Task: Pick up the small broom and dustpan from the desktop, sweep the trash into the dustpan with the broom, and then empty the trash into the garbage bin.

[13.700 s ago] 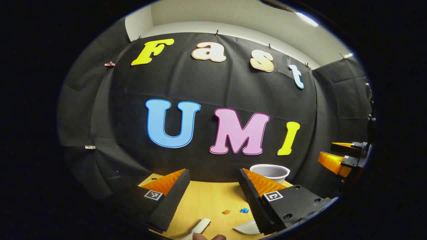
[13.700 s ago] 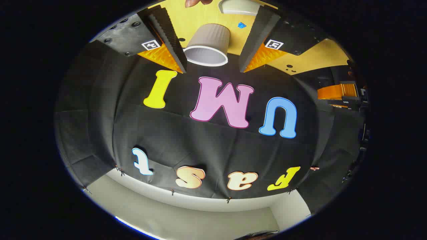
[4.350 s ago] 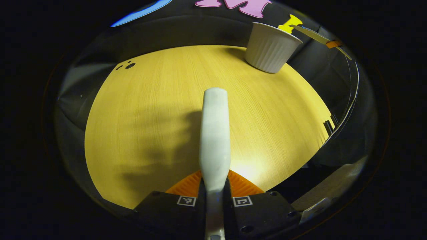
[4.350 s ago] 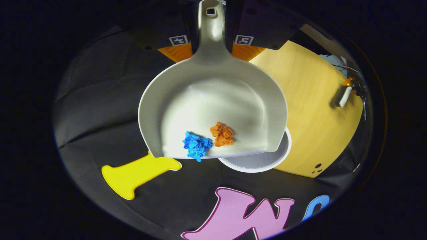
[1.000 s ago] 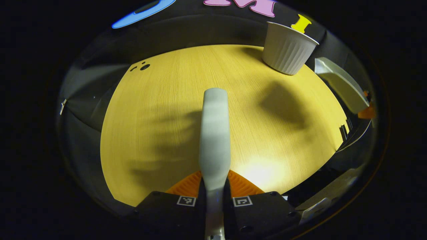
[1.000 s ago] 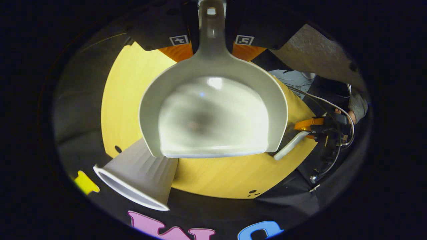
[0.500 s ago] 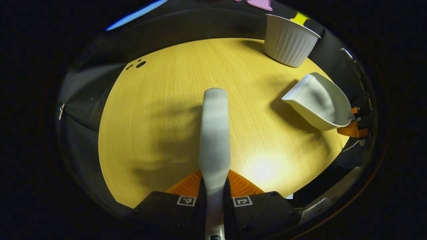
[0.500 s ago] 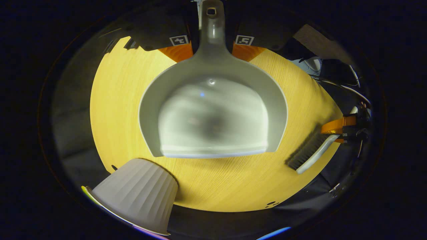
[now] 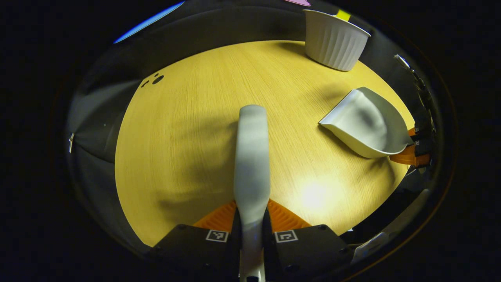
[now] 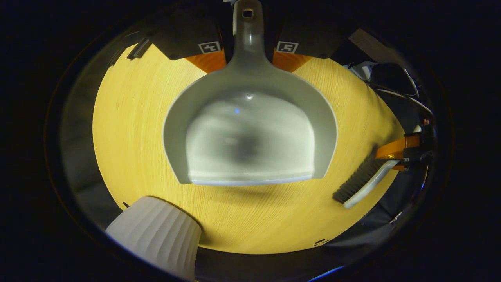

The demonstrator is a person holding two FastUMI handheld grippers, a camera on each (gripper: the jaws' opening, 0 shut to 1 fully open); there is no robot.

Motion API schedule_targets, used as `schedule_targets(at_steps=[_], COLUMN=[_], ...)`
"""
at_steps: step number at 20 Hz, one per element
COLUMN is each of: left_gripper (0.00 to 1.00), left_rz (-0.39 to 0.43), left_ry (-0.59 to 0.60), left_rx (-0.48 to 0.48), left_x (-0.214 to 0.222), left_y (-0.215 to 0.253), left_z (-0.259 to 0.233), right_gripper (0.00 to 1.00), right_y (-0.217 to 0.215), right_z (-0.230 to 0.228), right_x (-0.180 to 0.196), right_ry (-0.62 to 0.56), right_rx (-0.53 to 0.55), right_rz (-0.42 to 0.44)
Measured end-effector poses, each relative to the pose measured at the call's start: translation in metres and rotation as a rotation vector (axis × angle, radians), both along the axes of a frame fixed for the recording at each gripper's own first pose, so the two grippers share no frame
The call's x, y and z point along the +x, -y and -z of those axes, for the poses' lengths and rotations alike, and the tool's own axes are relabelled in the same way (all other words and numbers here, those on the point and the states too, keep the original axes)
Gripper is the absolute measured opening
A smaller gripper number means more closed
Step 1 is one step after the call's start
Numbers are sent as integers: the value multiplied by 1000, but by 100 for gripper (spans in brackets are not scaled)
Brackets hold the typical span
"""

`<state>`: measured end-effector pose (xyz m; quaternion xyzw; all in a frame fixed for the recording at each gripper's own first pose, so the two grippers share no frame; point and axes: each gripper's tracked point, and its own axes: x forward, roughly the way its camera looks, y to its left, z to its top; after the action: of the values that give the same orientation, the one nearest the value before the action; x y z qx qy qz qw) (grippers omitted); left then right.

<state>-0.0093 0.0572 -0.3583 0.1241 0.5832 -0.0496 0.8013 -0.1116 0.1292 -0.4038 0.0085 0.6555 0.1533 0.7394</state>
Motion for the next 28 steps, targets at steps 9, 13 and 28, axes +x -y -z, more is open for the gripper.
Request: schedule_targets(at_steps=[9, 13, 28], left_gripper=[31, 31, 29], left_rz=[14, 16, -11], left_ry=[29, 71, 592], left_rx=[51, 60, -44], left_x=[4, 1, 48], left_y=[-4, -2, 41], left_z=[-13, -33, -201], right_gripper=[42, 46, 46], right_y=[5, 14, 5], right_z=[-20, -54, -247], right_x=[-3, -3, 87], right_ry=[3, 51, 641], right_rx=[16, 22, 194], right_rz=[0, -40, 48])
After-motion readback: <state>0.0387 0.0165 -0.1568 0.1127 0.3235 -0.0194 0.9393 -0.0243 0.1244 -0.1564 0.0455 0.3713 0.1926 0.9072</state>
